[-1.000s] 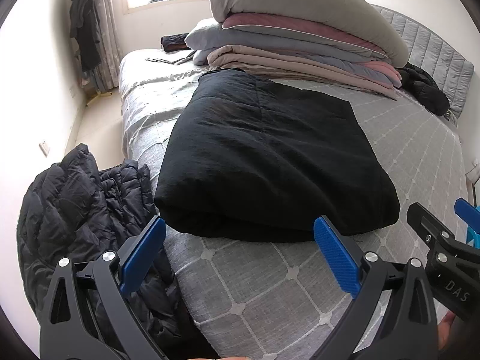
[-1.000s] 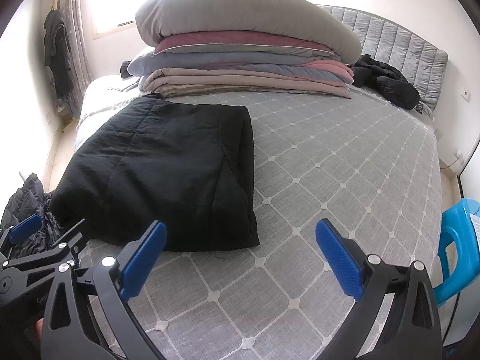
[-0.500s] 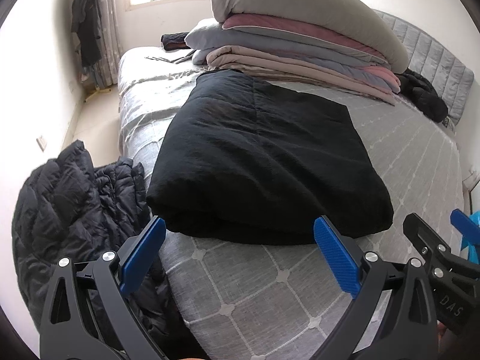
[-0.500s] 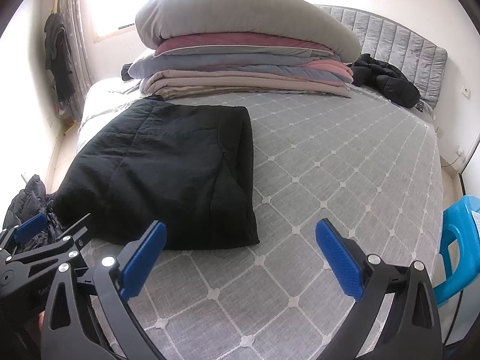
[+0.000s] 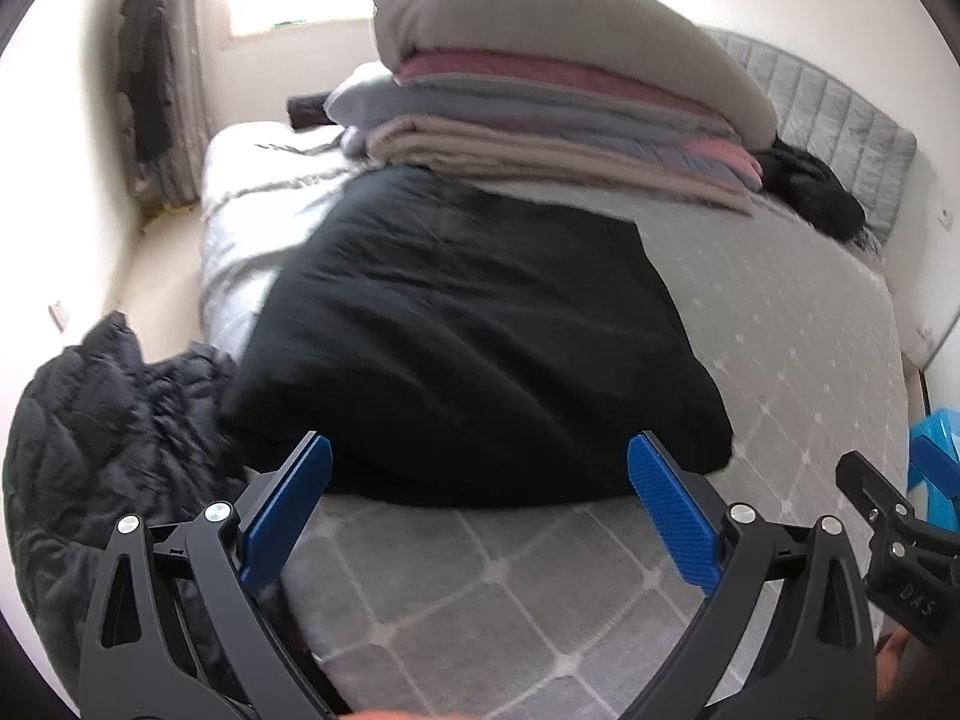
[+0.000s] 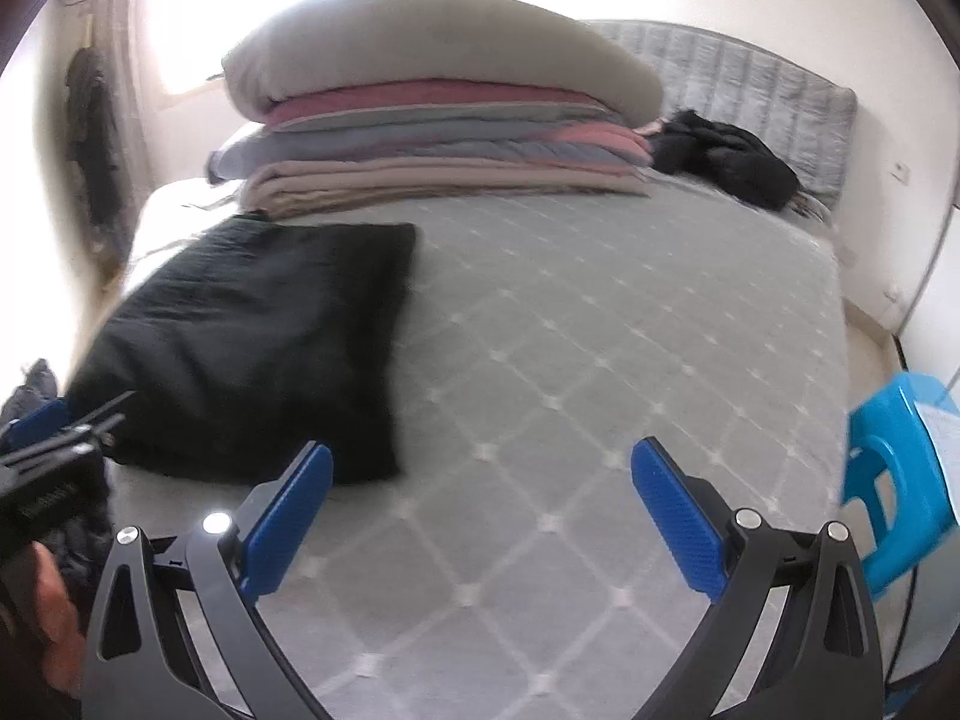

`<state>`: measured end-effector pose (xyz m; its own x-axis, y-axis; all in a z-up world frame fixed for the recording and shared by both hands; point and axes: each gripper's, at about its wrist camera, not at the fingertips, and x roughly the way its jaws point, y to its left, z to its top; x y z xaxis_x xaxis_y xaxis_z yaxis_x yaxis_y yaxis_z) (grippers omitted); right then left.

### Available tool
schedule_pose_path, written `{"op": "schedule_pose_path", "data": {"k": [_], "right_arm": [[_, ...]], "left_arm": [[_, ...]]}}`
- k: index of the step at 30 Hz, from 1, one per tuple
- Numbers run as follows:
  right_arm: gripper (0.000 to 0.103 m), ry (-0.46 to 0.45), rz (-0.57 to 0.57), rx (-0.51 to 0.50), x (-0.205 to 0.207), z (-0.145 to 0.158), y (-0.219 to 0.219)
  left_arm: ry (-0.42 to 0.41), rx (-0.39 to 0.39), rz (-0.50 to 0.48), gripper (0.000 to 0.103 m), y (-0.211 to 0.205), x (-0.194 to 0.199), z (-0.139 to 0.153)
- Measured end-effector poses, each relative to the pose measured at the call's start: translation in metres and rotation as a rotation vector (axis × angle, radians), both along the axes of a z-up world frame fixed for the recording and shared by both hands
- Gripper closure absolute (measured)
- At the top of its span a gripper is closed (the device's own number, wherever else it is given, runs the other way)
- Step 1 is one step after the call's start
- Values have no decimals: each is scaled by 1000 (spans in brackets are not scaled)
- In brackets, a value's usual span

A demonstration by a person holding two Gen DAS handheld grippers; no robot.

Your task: Fold large clothes

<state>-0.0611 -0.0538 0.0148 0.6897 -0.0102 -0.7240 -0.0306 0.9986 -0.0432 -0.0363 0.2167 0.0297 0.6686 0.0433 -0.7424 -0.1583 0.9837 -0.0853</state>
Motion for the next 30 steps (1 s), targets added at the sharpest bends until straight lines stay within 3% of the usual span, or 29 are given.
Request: {"op": "schedule_pose_path", "data": {"k": [4,13,30], "right_arm": [[7,26,-47,3,1,-14,-25],[7,84,-65,-14,-1,-49,-43],[7,66,-40,-4,-2,-58,-37]], "left_arm": [[10,46,-11,8,-18,3,-5],[59,70,-28,8,-39,8,-18],[62,76,-36,8,-43,8,-21]]}}
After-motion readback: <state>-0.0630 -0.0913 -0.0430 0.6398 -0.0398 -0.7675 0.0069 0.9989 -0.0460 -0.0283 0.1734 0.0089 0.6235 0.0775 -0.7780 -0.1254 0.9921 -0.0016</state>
